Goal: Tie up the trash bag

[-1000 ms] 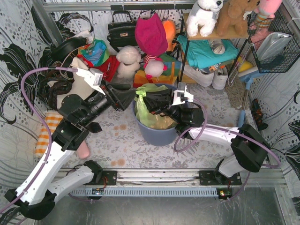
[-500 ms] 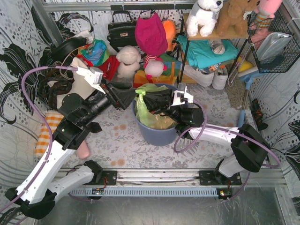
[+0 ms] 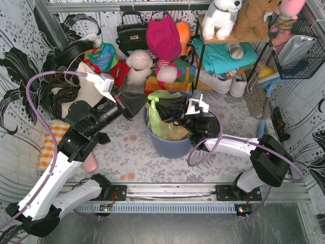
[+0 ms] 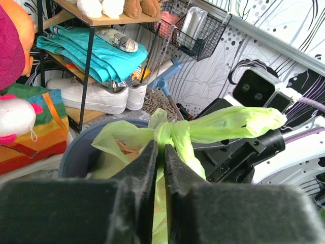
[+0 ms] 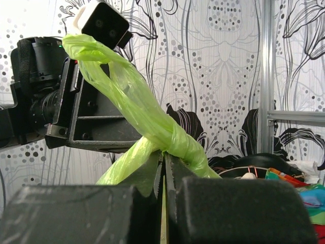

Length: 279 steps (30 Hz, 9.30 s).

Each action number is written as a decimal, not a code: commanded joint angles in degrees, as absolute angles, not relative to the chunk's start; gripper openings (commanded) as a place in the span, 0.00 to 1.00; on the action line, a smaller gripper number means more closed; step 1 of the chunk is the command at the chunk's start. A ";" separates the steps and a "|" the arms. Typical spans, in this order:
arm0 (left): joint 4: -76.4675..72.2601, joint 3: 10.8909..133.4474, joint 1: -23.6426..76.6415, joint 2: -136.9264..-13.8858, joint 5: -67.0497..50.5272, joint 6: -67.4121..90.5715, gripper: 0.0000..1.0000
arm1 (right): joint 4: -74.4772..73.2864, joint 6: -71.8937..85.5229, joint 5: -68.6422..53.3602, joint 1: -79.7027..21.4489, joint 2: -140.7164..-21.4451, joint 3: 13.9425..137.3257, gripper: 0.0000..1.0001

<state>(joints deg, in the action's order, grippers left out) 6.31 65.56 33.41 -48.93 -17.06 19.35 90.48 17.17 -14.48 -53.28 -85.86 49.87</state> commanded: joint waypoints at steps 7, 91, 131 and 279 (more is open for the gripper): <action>4.48 67.18 33.60 -48.71 -21.37 19.77 0.00 | 92.50 13.98 -10.60 -53.17 -84.23 50.66 0.00; 12.45 75.76 37.77 -54.66 -9.29 25.04 0.00 | 96.88 8.93 -16.08 -53.17 -84.57 53.53 0.00; 10.53 71.92 37.81 -52.56 -6.82 30.01 0.40 | 96.94 8.61 -15.07 -53.17 -83.50 52.18 0.00; -15.55 61.35 37.71 -48.90 -9.39 41.13 0.68 | 36.83 2.36 -10.00 -53.16 -66.18 64.42 0.00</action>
